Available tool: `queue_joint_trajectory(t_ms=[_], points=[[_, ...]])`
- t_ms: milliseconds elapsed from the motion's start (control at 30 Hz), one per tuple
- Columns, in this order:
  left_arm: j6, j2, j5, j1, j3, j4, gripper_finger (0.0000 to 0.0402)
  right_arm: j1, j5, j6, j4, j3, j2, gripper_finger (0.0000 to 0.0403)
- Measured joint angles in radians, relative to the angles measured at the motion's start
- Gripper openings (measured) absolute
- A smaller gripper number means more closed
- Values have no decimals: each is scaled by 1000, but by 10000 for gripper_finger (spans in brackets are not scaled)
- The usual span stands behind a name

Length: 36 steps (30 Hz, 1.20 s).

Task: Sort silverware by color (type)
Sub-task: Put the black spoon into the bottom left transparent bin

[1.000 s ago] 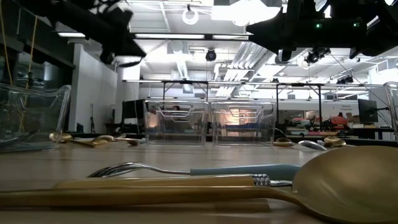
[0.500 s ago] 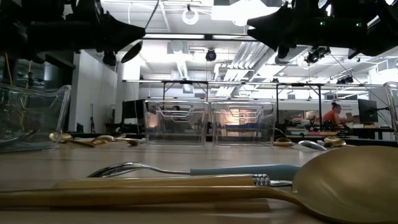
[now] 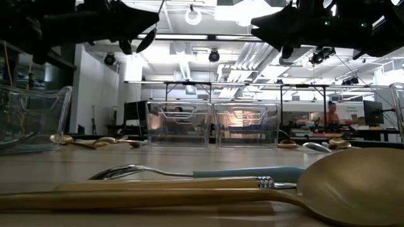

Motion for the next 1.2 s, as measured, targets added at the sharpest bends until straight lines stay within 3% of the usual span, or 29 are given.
queue_joint_trajectory(t_ms=[1200], points=[[28,38,2,13,14,12,0,0,-11,0,-46,0,0,165]])
